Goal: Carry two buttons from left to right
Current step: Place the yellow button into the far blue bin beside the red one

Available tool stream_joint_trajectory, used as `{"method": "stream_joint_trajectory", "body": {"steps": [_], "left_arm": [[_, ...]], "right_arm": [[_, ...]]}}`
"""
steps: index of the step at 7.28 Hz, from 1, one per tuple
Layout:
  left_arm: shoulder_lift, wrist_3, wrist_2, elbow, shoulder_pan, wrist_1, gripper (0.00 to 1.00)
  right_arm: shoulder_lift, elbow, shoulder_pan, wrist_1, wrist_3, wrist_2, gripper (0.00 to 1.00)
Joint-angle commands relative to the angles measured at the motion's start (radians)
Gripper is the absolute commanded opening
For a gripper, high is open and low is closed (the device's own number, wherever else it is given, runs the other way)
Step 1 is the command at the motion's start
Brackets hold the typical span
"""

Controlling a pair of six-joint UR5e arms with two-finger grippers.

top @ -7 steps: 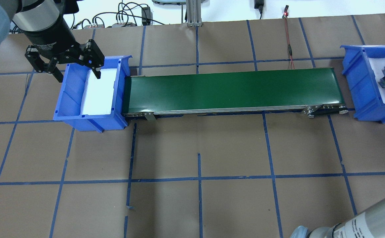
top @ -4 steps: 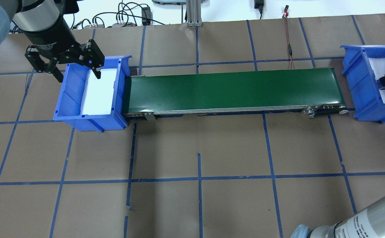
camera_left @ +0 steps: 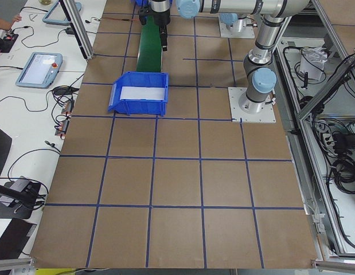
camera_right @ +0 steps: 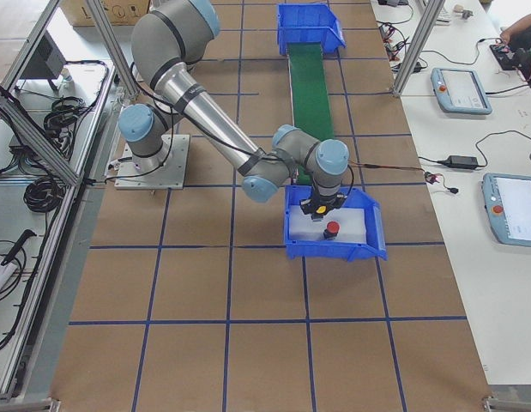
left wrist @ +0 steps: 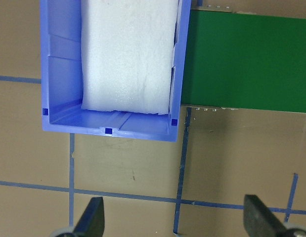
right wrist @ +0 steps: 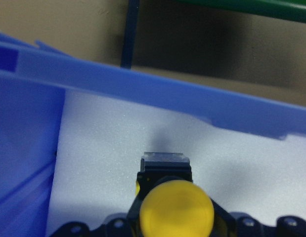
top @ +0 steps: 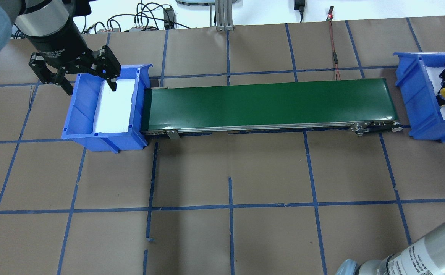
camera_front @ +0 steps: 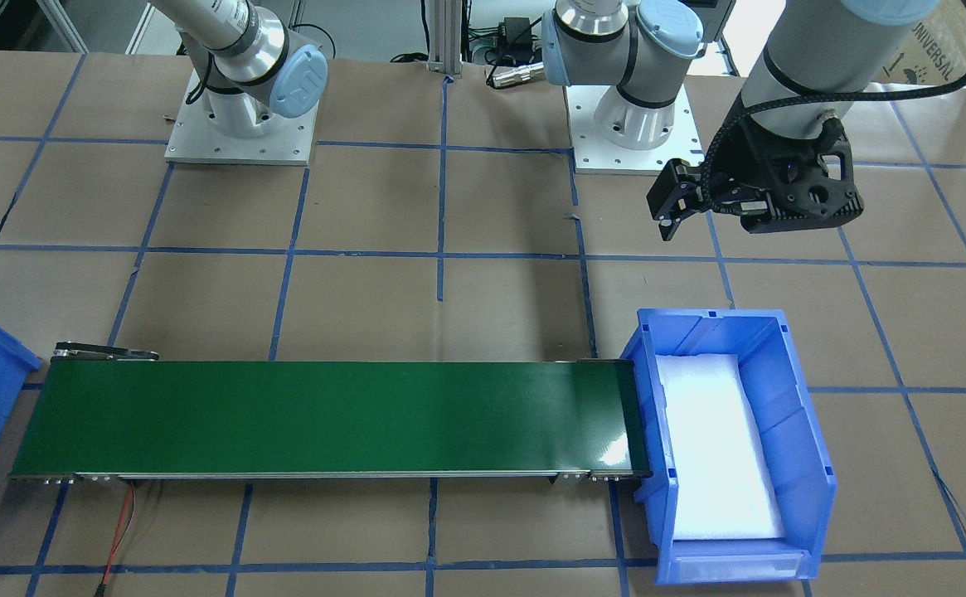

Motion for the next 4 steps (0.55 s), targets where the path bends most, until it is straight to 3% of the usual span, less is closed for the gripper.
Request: {"method": "stream_joint_trajectory", "body": {"steps": [1,4], "left_arm": [[0.000,0.000,0.000,0.000,0.000,0.000,1.00],[0.002,0.000,0.000,-0.001,0.000,-0.002,1.00]], "right_arm": [[0.017,-0.005,0.000,-0.002,-0.077,0.011,0.99],[-0.015,-0.018,0.000,0.013,-0.067,0.014,1.00]]}}
